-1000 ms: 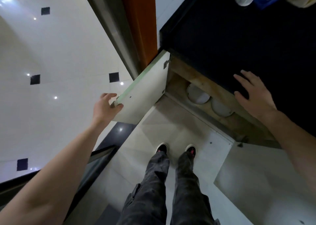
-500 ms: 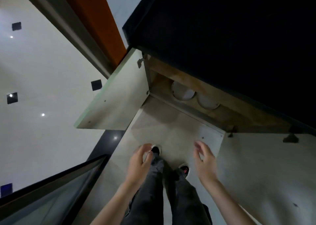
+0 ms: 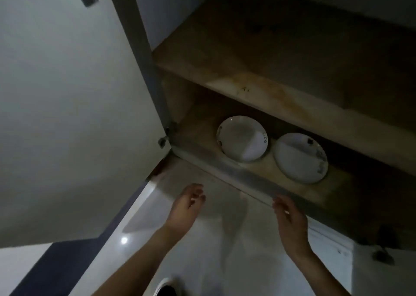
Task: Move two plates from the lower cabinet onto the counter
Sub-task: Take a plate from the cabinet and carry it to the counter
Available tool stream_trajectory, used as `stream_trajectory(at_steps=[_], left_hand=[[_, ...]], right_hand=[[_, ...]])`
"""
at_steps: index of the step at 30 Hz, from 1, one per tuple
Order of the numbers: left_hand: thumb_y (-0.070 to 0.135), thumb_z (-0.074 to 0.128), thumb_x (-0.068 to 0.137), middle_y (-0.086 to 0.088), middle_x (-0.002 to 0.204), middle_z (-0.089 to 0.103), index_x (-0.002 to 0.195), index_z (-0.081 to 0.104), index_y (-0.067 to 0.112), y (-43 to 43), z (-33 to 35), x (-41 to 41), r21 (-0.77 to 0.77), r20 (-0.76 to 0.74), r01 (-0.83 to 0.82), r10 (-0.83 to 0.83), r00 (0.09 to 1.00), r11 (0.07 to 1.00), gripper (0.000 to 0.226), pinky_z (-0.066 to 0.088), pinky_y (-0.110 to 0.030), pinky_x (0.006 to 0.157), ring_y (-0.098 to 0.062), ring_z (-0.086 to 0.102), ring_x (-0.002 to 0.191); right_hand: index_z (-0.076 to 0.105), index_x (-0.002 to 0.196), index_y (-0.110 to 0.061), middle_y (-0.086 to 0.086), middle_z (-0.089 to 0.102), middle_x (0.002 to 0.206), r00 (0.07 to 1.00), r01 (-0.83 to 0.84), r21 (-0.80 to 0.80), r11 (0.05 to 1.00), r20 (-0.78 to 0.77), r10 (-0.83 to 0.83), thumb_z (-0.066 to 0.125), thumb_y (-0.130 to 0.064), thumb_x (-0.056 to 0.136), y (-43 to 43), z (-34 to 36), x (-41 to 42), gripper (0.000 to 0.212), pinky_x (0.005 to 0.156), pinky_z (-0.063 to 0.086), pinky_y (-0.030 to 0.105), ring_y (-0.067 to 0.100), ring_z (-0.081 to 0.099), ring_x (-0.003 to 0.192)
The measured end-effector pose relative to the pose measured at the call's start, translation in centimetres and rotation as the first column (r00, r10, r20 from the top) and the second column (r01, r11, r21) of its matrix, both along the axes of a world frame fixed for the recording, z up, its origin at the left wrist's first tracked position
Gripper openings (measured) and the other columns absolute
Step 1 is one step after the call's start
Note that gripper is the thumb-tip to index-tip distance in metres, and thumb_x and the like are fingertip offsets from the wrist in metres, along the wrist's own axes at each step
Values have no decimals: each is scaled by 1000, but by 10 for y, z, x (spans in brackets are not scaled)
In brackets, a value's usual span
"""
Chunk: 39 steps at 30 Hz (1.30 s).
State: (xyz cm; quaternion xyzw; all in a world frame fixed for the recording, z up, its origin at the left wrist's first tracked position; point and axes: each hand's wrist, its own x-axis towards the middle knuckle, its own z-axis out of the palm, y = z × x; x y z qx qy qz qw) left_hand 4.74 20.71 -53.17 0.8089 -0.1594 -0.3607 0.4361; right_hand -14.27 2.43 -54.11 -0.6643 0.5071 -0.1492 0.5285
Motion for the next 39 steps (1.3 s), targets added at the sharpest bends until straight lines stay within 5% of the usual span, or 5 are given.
stream_trajectory(at_steps=[6,10,15,20,39], left_hand=[[10,53,96,1,90,59,104,52,23,-104,-103,73,-198,21,-35,40,999,980,15,47,-12,74,-15,58,83],[8,57,94,-7,90,60,118,55,20,-157,-143,104,-304,-329,-183,78,941,935,26,53,-39,89,-15,60,82],[2,61,90,-11,120,59,134,49,15,-190,-164,126,-270,-413,-230,103,905,935,47,57,-24,52,-17,60,89],[-5,65,83,-12,120,65,127,58,14,-175,-148,120,-304,-455,-265,105,884,915,48,59,-23,56,-18,66,89],[-13,57,82,-42,96,66,126,60,12,77,375,-68,47,-497,-273,259,828,961,51,60,-50,80,-39,67,78]], right_hand=[[61,103,-12,10,61,88,982,-52,-16,999,179,54,47,-1,99,-76,-98,72,18,72,53,20,25,59,85],[42,128,-19,22,66,90,965,36,313,949,236,-115,51,-16,101,-109,-123,113,28,59,59,33,33,67,75],[39,139,-29,21,64,112,923,-45,535,844,345,-169,54,-13,99,-126,-131,138,45,74,62,43,37,70,96],[43,146,-21,19,56,137,903,-1,499,867,372,-213,45,8,93,-112,-118,136,60,70,63,39,40,66,107],[57,135,-32,5,74,105,928,293,617,731,0,-372,64,5,85,145,359,-55,62,62,62,39,33,77,79]])
